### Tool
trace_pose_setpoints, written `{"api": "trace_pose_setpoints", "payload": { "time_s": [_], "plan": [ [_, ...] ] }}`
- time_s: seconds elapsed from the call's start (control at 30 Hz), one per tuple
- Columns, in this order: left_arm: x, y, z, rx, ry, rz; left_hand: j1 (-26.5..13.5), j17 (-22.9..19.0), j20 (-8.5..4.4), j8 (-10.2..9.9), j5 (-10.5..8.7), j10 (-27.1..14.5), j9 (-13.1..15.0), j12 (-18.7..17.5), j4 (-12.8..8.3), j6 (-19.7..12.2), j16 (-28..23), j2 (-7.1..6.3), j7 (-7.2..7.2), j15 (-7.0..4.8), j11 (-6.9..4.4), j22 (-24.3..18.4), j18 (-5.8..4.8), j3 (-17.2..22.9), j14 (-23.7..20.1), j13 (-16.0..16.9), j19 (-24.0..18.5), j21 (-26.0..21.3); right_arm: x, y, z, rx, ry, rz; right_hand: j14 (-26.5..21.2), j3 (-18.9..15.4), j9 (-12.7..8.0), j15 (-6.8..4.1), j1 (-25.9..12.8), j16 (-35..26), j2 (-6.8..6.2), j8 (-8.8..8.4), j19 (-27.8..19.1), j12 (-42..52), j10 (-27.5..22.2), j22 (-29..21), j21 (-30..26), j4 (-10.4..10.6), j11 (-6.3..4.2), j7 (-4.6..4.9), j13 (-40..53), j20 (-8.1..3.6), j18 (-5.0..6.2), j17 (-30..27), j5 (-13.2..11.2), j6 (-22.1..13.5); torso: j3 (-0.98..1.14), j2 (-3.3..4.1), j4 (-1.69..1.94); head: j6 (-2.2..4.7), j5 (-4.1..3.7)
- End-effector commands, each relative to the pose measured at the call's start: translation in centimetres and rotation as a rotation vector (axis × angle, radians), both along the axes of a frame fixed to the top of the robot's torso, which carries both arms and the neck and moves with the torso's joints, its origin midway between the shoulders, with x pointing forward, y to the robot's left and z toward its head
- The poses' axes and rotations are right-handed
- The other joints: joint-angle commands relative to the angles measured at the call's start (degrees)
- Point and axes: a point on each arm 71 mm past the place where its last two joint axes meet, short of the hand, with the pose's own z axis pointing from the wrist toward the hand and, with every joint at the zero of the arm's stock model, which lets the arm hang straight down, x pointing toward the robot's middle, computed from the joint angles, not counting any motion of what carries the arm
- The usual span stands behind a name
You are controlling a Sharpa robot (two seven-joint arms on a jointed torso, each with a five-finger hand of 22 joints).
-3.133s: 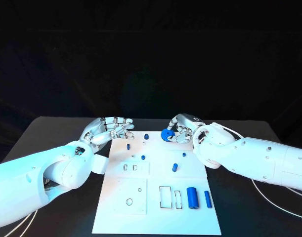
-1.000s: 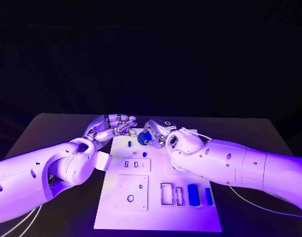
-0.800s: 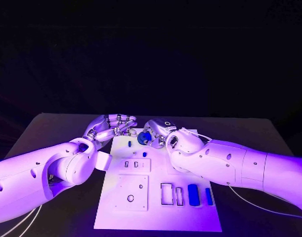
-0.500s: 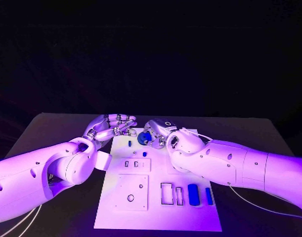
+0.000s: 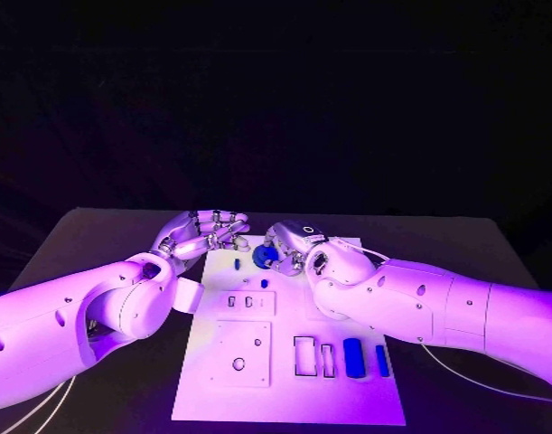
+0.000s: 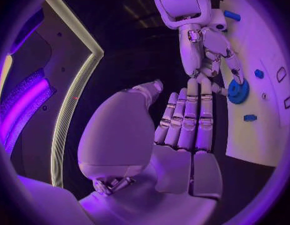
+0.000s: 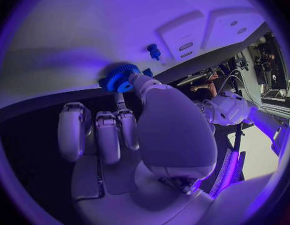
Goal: Assemble the parts on the task board
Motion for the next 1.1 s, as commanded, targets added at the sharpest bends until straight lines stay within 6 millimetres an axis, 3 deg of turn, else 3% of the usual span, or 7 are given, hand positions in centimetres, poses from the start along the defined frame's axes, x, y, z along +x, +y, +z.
{"api": "trace_pose_setpoints", "payload": {
  "time_s": [0.03, 0.13, 0.4, 0.5, 0.57, 0.83, 1.1],
  "plan": [
    [-0.04, -0.2, 0.11, -0.009, -0.002, -0.018, -0.44, 0.06, 0.14, -0.28, -0.23, 0.2, 0.09, -0.39, 0.26, -0.23, 0.38, 0.01, 2.03, 0.13, 0.14, -0.06, 0.69, -0.09, -0.31, 0.1, -0.16, 0.33, -0.07, 0.0, 0.06, 0.004, -0.014, -0.006, 5.6, 0.36, 0.0, 0.31, -0.46, 0.03, -0.12, -0.05, -0.11, -0.06, -0.05, 1.44, -0.18, -0.06, 0.2, -0.05, 6.31, 0.23, -0.53, 12.48, -0.01, 0.21, -0.01, 0.01, -0.04, 0.15, -0.03],
    [-0.03, -0.18, 0.11, -0.009, -0.002, -0.018, -0.44, 0.06, 0.14, -0.28, -0.23, 0.2, 0.09, -0.39, 0.26, -0.23, 0.38, 0.01, 2.03, 0.13, 0.14, -0.06, 0.69, -0.09, -0.31, 0.1, -0.16, 0.33, -0.06, -0.02, 0.07, 0.01, -0.018, -0.008, 5.57, 0.52, -0.07, 0.32, -0.59, -0.01, -0.41, -0.28, -0.28, -0.29, -0.29, 1.2, -0.4, -0.23, 0.23, 0.02, 6.03, 0.26, -0.46, 12.34, -0.03, -0.05, 0.0, 0.0, -0.17, 0.29, 0.05],
    [-0.03, -0.17, 0.1, -0.009, -0.001, -0.018, -0.44, 0.06, 0.14, -0.28, -0.23, 0.2, 0.09, -0.39, 0.26, -0.23, 0.38, 0.01, 2.03, 0.13, 0.14, -0.06, 0.69, -0.09, -0.31, 0.1, -0.16, 0.33, -0.01, 0.03, 0.02, 0.025, -0.009, -0.004, 5.48, -0.27, -1.28, 1.22, -2.34, -0.11, -1.77, -3.97, -0.68, -2.43, -2.41, 0.74, -1.07, -0.39, 1.29, 1.15, 3.55, 1.04, -0.32, 12.03, -0.13, -4.72, -0.01, 0.05, -0.05, 0.43, -0.12],
    [-0.02, -0.16, 0.09, -0.009, -0.001, -0.018, -0.44, 0.06, 0.14, -0.28, -0.23, 0.2, 0.09, -0.39, 0.26, -0.23, 0.38, 0.01, 2.03, 0.13, 0.14, -0.06, 0.69, -0.09, -0.31, 0.1, -0.16, 0.33, -0.02, 0.08, -0.05, 0.025, 0.003, 0.0, 5.48, -8.83, -1.6, 1.45, -2.5, -0.1, -0.13, -5.77, -0.7, -2.71, -2.59, 0.77, -1.36, 2.34, 1.47, 1.38, 3.28, 1.35, -0.28, 12.07, 0.19, -5.35, 0.01, 0.06, 0.0, 0.43, -0.14],
    [-0.02, -0.16, 0.09, -0.008, -0.001, -0.018, -0.44, 0.06, 0.14, -0.28, -0.23, 0.2, 0.09, -0.39, 0.26, -0.23, 0.38, 0.01, 2.03, 0.13, 0.14, -0.06, 0.69, -0.09, -0.31, 0.1, -0.16, 0.33, -0.03, 0.09, -0.12, 0.023, 0.012, 0.002, 5.49, -10.1, -1.53, 1.5, -2.15, -0.08, 0.25, -5.77, -0.62, -2.6, -2.48, 0.9, -1.32, 3.03, 1.57, 1.44, 3.43, 1.38, -0.3, 12.13, 0.17, -4.78, 0.01, 0.07, 0.02, 0.44, -0.14],
    [0.0, -0.18, 0.08, -0.009, 0.0, -0.018, -0.48, 0.3, 0.16, -0.32, -0.24, 0.26, 0.14, -0.58, 0.31, -0.27, 0.37, 0.04, 2.02, 0.14, 0.15, -0.09, 0.69, -0.14, -0.41, 0.1, -0.22, 0.36, 0.05, -0.08, -0.52, 0.021, 0.07, -0.001, 5.59, -11.09, -1.08, 1.35, -2.48, 0.05, 1.46, -4.88, -0.35, -1.97, -1.85, 1.33, -1.09, 4.35, 1.33, 1.09, 4.21, 1.3, -0.37, 12.51, 0.08, -2.42, -0.01, 0.09, -0.07, 0.3, -0.07],
    [0.04, -0.21, 0.05, -0.008, 0.0, -0.018, -0.48, 0.3, 0.16, -0.32, -0.24, 0.26, 0.14, -0.58, 0.31, -0.27, 0.37, 0.04, 2.02, 0.14, 0.15, -0.09, 0.69, -0.14, -0.41, 0.1, -0.22, 0.36, 0.18, -0.37, -0.8, 0.025, 0.11, -0.014, 5.67, -10.62, -0.81, 1.01, -5.53, 0.15, 3.91, -4.34, -0.06, -1.45, -1.33, 1.8, -0.84, 4.44, 0.92, 0.6, 4.87, 1.0, -0.46, 12.83, 0.03, -0.88, 0.0, 0.07, 0.01, 0.17, -0.09]
  ]
}}
